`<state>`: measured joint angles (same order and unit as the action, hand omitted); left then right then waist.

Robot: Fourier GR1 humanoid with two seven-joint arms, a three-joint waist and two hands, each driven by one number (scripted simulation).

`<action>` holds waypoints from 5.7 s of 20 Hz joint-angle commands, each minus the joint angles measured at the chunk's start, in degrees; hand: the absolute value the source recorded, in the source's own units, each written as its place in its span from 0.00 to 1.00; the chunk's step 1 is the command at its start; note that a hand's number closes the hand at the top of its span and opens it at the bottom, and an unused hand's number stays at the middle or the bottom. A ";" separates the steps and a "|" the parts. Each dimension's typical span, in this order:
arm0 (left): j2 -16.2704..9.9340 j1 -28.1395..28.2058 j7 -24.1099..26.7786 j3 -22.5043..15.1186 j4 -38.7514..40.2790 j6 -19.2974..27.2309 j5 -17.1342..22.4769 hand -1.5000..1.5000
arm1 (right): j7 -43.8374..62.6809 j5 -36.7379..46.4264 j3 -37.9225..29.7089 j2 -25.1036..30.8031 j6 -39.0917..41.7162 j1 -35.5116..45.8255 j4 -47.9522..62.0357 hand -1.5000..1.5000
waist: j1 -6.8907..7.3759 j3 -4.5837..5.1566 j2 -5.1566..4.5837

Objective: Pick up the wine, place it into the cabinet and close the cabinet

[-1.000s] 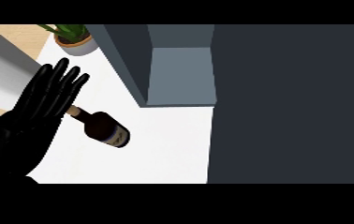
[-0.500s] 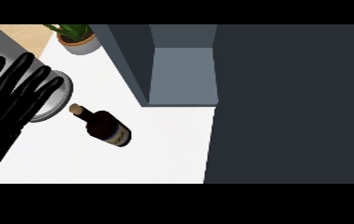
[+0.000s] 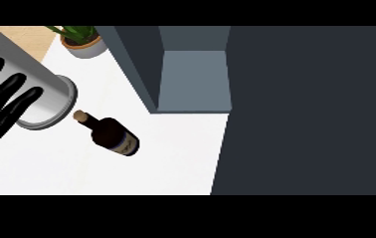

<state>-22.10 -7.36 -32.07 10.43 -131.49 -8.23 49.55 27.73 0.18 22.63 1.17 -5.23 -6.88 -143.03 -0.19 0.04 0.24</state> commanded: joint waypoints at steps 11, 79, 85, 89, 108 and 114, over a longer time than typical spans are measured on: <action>-1.09 -2.76 -1.11 1.95 6.63 -1.93 -1.07 0.00 | 7.03 9.09 4.81 3.12 -6.47 3.53 -7.53 0.00 | -0.22 0.04 -0.06; 7.81 -6.12 61.67 -2.26 85.77 -29.18 -46.51 0.00 | 16.48 14.64 14.88 18.49 -26.63 15.49 -10.94 0.00 | -1.09 0.13 -0.01; 9.77 -8.33 63.52 -3.44 89.40 -28.52 -47.37 0.00 | 14.96 12.88 14.82 22.41 -26.62 11.75 -13.31 0.00 | -1.44 0.06 0.04; 10.96 -9.66 67.61 -3.13 91.70 -25.68 -48.19 0.00 | 14.55 11.12 13.61 23.13 -26.59 12.30 -13.25 0.00 | -1.40 0.06 -0.05; 11.98 -3.12 76.56 -0.73 90.07 -15.17 -46.60 1.00 | 10.19 8.46 13.31 25.42 -28.95 10.70 -11.66 0.00 | -0.30 0.04 0.16; 17.92 -4.57 75.69 -2.02 86.68 -8.23 -46.96 1.00 | 9.76 12.92 17.81 24.10 -31.00 10.29 -11.41 0.00 | -0.75 0.06 0.11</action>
<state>-7.41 -11.15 42.97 9.22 -44.58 -19.62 3.27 32.30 6.14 37.67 25.30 -35.31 4.87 -143.73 -0.66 -0.08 0.47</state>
